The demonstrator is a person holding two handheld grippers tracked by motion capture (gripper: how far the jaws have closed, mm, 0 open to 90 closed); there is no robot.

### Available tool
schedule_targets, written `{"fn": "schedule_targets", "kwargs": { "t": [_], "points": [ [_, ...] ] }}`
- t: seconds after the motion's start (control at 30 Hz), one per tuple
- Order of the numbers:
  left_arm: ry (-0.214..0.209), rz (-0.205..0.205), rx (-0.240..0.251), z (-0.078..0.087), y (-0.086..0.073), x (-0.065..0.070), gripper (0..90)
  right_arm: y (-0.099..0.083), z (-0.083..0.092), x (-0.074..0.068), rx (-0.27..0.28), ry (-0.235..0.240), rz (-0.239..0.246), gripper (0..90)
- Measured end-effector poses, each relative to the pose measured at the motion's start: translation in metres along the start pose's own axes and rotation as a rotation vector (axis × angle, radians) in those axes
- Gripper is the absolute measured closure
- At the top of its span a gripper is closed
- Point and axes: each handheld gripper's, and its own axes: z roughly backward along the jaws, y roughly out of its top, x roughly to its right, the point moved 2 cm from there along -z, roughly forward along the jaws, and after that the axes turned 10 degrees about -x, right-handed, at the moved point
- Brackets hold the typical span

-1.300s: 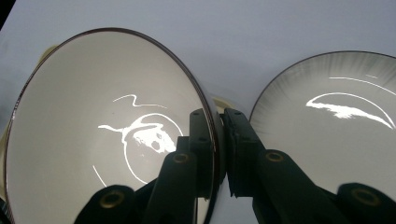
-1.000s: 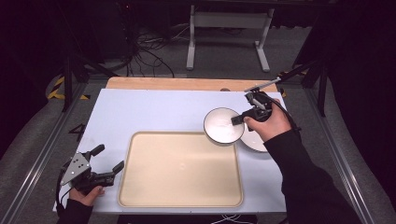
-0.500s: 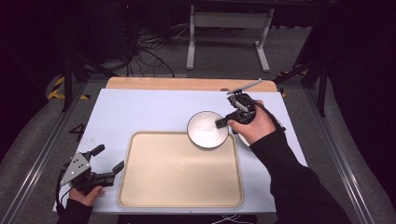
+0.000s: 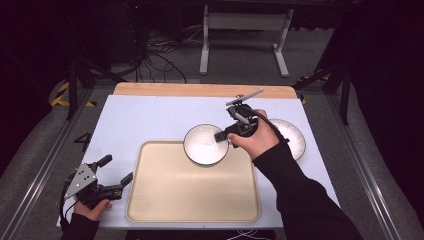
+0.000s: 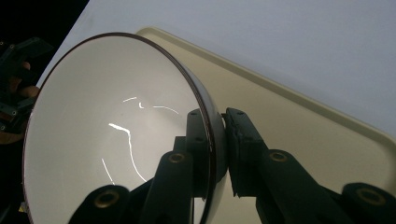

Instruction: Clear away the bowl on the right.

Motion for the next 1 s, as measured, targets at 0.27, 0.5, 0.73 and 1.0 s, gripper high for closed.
{"fn": "schedule_targets", "kwargs": {
  "t": [0.27, 0.5, 0.73, 1.0],
  "points": [
    [0.002, -0.001, -0.003, 0.000, 0.000, 0.000, 6.7, 0.000, -0.018, -0.004, -0.033, 0.002, 0.009, 79.7],
    [0.001, 0.000, 0.000, 0.000, 0.000, 0.000, 6.7, -0.004, -0.042, -0.002, -0.075, 0.008, 0.012, 79.6],
    [-0.001, -0.002, -0.003, 0.000, 0.000, 0.000, 6.7, -0.007, -0.057, -0.003, -0.096, 0.014, 0.017, 79.5],
    [-0.001, -0.002, -0.003, 0.000, 0.000, 0.000, 6.7, -0.009, -0.071, -0.004, -0.120, 0.016, 0.035, 79.0]
  ]
}}
